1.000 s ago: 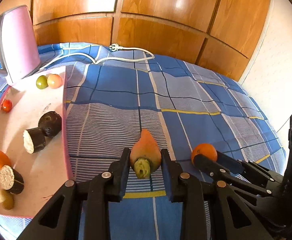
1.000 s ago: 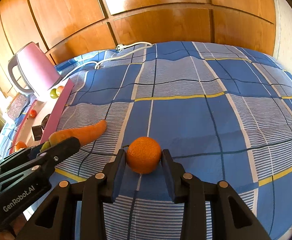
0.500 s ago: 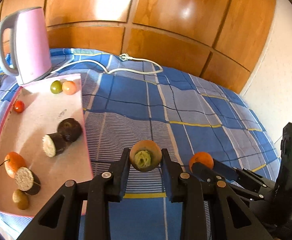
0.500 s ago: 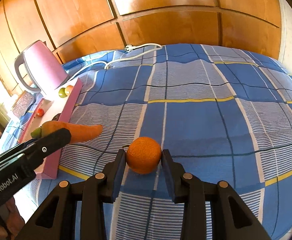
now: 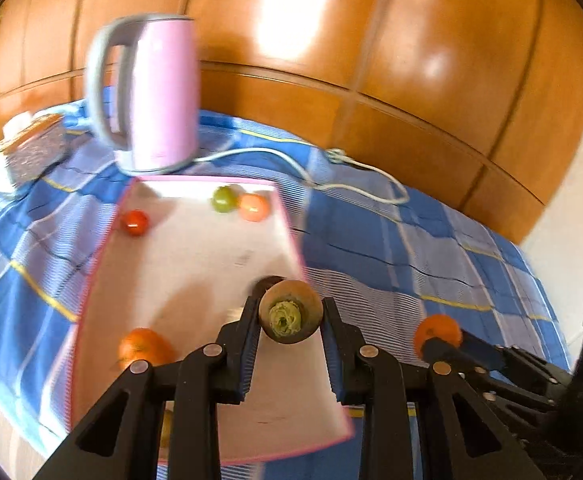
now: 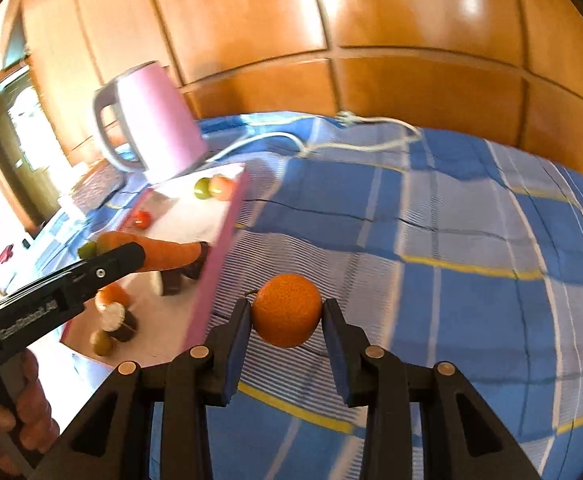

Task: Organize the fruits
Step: 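Lift the carrot and orange and carry both toward the tray, then lower the carrot into the tray with the left tool while the right tool lowers the orange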

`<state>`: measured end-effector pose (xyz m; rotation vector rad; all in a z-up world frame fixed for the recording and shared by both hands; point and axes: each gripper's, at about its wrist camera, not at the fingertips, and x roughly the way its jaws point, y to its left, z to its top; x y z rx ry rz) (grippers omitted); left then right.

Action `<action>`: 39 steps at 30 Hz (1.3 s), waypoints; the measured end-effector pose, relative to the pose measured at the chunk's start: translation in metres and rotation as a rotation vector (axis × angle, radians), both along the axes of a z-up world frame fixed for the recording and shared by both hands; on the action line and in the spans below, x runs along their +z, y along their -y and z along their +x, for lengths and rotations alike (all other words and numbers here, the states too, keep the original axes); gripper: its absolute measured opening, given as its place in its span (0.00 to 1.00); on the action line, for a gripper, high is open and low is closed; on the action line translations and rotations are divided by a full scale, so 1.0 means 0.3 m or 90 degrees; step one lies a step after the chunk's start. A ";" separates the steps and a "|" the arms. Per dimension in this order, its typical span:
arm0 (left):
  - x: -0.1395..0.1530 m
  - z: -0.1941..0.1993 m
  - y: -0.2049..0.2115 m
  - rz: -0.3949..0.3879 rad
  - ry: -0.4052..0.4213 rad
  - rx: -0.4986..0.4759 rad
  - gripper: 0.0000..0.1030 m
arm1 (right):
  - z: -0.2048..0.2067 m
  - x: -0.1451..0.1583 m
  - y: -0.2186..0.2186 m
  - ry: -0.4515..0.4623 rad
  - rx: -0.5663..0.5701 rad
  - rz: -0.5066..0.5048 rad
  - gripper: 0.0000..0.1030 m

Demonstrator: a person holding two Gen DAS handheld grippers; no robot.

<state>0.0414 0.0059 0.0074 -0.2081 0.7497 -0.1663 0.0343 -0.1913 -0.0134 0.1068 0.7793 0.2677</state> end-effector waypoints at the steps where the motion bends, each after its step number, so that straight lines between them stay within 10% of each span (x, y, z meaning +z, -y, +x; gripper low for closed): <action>1: -0.002 0.002 -0.021 0.000 -0.001 0.009 0.29 | 0.006 0.006 -0.022 0.003 0.012 -0.001 0.36; 13: -0.029 0.040 -0.212 0.002 -0.001 0.086 0.29 | 0.072 0.042 -0.243 0.014 0.130 -0.005 0.36; 39: -0.052 -0.015 -0.194 0.031 -0.013 0.102 0.40 | 0.076 -0.039 -0.336 -0.046 0.141 0.003 0.37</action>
